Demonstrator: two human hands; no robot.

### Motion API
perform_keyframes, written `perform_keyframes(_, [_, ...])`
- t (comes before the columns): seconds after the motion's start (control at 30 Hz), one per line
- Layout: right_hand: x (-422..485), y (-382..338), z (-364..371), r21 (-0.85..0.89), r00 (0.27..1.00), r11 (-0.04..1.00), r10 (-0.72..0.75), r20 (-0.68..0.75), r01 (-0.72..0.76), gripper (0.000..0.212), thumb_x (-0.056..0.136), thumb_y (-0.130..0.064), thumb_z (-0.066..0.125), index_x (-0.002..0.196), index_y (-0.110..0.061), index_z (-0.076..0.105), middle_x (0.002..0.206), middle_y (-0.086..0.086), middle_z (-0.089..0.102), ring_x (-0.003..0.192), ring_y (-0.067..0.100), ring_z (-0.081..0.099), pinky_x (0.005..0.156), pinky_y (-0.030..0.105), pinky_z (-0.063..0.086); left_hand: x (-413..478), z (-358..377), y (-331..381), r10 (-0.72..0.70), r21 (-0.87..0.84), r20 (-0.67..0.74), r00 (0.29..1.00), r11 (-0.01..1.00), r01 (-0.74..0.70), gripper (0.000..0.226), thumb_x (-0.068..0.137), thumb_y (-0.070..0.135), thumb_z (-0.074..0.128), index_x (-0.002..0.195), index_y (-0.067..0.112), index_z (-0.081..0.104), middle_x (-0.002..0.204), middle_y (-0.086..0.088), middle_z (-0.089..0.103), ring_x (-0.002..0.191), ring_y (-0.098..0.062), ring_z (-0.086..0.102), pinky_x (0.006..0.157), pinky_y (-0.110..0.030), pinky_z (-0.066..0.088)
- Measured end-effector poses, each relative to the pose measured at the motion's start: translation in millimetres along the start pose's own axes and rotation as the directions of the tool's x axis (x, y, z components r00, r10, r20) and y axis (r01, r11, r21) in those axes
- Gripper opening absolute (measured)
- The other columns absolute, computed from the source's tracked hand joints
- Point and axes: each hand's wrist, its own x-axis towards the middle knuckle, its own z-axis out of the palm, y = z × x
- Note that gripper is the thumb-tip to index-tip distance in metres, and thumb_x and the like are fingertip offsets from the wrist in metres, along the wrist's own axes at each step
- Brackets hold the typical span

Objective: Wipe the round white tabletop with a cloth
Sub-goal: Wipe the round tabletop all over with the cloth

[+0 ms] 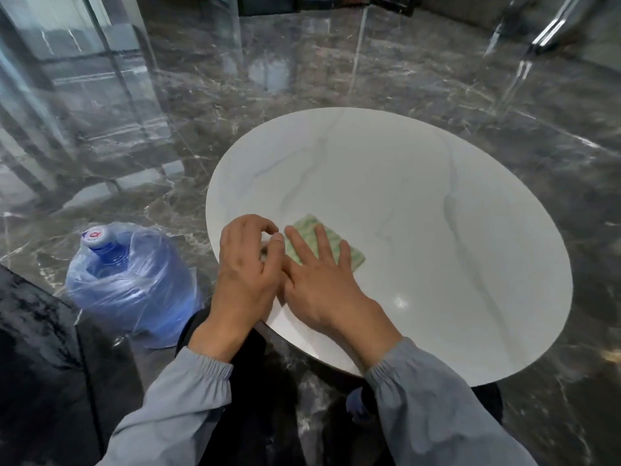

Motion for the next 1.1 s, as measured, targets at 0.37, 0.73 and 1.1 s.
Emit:
perform_keyframes(0.37, [-36.8, 233.3, -46.7, 0.083, 0.836, 0.838, 0.544, -0.070, -0.539, 0.067, 0.085, -0.076, 0.003, 0.150, -0.068, -0.004, 0.170, -0.022, -0.010, 0.158, 0.026, -0.012, 0.123, 0.060, -0.004, 10.5, 16.1, -6.5, 0.166, 0.312, 0.212, 0.963, 0.922, -0.228, 0.030, 0.096, 0.037, 0.054, 0.105, 0.016, 0.073, 0.110, 0.000, 0.069, 0.109, -0.030, 0.064, 0.097, -0.054, 0.045])
perform_keyframes(0.73, [62.4, 70.6, -12.3, -0.042, 0.999, 0.998, -0.037, -0.027, 0.035, 0.055, 0.103, -0.061, 0.012, 0.157, -0.058, 0.001, 0.172, -0.013, -0.012, 0.155, 0.034, -0.023, 0.118, 0.065, -0.017, 24.4, 17.8, -11.8, 0.109, 0.343, 0.168, 0.980, 0.926, -0.161, 0.033, 0.092, 0.039, 0.054, 0.107, 0.016, 0.073, 0.111, -0.003, 0.068, 0.106, -0.031, 0.064, 0.093, -0.051, 0.044])
perform_keyframes(1.1, [35.6, 278.6, -82.3, 0.016, 0.871, 0.882, 0.468, -0.151, -0.471, 0.053, 0.107, -0.056, 0.017, 0.159, -0.055, 0.004, 0.172, -0.015, -0.003, 0.159, 0.026, -0.007, 0.124, 0.059, 0.003, 24.2, 23.4, -19.6, 0.086, 0.380, 0.144, 0.986, 0.915, -0.135, 0.038, 0.090, 0.046, 0.052, 0.105, 0.020, 0.075, 0.109, 0.001, 0.070, 0.107, -0.031, 0.064, 0.095, -0.053, 0.042])
